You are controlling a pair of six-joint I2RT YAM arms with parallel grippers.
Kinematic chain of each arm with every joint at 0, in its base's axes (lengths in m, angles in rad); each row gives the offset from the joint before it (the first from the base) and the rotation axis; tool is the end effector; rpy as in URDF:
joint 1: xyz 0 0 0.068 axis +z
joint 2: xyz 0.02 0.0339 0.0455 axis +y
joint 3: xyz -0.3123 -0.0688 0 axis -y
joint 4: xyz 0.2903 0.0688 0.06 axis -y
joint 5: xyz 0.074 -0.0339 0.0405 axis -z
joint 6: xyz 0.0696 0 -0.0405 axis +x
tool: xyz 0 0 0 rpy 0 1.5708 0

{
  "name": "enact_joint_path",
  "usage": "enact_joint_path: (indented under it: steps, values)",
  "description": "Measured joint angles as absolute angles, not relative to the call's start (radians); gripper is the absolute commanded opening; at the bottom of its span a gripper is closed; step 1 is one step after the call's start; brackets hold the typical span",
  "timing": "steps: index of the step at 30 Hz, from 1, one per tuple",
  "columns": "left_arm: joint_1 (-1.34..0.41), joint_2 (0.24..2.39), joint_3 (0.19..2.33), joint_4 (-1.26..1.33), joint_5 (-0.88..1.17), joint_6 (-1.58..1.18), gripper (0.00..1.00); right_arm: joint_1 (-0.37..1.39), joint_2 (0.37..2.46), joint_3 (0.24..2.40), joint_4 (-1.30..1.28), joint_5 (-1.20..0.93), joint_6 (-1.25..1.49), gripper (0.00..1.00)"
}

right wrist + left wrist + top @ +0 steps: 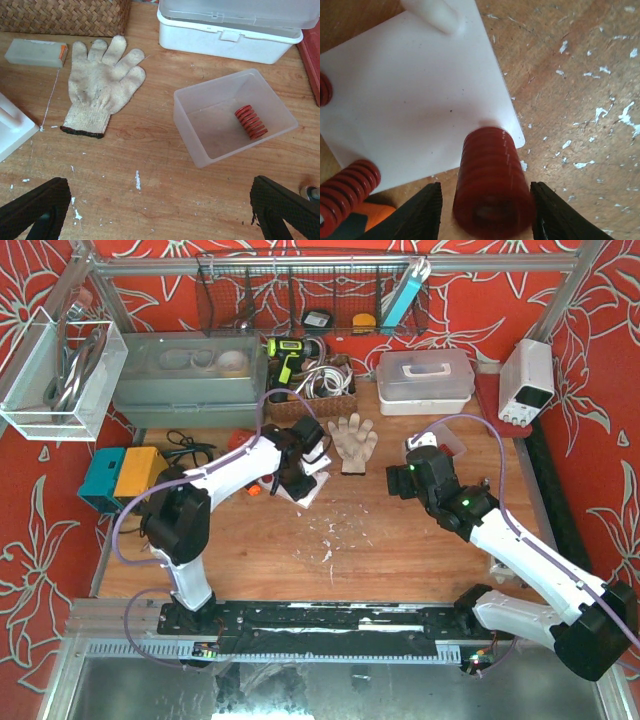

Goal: Install the large spring

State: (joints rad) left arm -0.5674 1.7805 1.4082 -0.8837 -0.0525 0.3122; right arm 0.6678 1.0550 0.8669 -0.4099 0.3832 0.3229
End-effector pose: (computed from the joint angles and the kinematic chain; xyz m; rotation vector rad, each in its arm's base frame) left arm 0.3576 -0.2235 0.2328 1.1912 2.5591 0.0165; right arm 0.2335 0.1510 0.3118 -0.1491 2.1196 0.1705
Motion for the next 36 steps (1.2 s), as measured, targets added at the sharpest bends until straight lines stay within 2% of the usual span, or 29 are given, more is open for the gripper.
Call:
enact_joint_path:
  steps: [14, 16, 17, 24, 27, 33, 36]
  values:
    - [-0.557, 1.743, 1.393, -0.793, -0.024, 0.314, 0.71, 0.666, 1.050, 0.866, -0.410, 0.388, 0.324, 0.99]
    - [-0.556, 1.677, 1.362, -0.730, -0.005, 0.296, 0.98, 0.664, 1.049, 0.865, -0.410, 0.396, 0.324, 0.99]
    - [-0.556, 1.637, 1.340, -0.695, 0.000, 0.286, 1.00, 0.661, 1.047, 0.863, -0.410, 0.397, 0.326, 0.99]
    - [-0.555, 1.268, 1.023, -0.271, 0.079, 0.101, 1.00, 0.585, 1.036, 0.841, -0.408, 0.391, 0.377, 0.99]
    - [-0.555, 1.126, 0.850, -0.087, 0.096, 0.006, 1.00, 0.525, 1.033, 0.813, -0.394, 0.351, 0.401, 0.95]
    - [-0.555, 0.916, 0.548, 0.201, 0.058, -0.174, 1.00, 0.419, 1.156, 0.860, -0.405, 0.276, 0.385, 0.72]
    - [-0.555, 0.869, 0.445, 0.319, 0.022, -0.275, 1.00, 0.396, 1.297, 0.972, -0.440, 0.266, 0.321, 0.66]
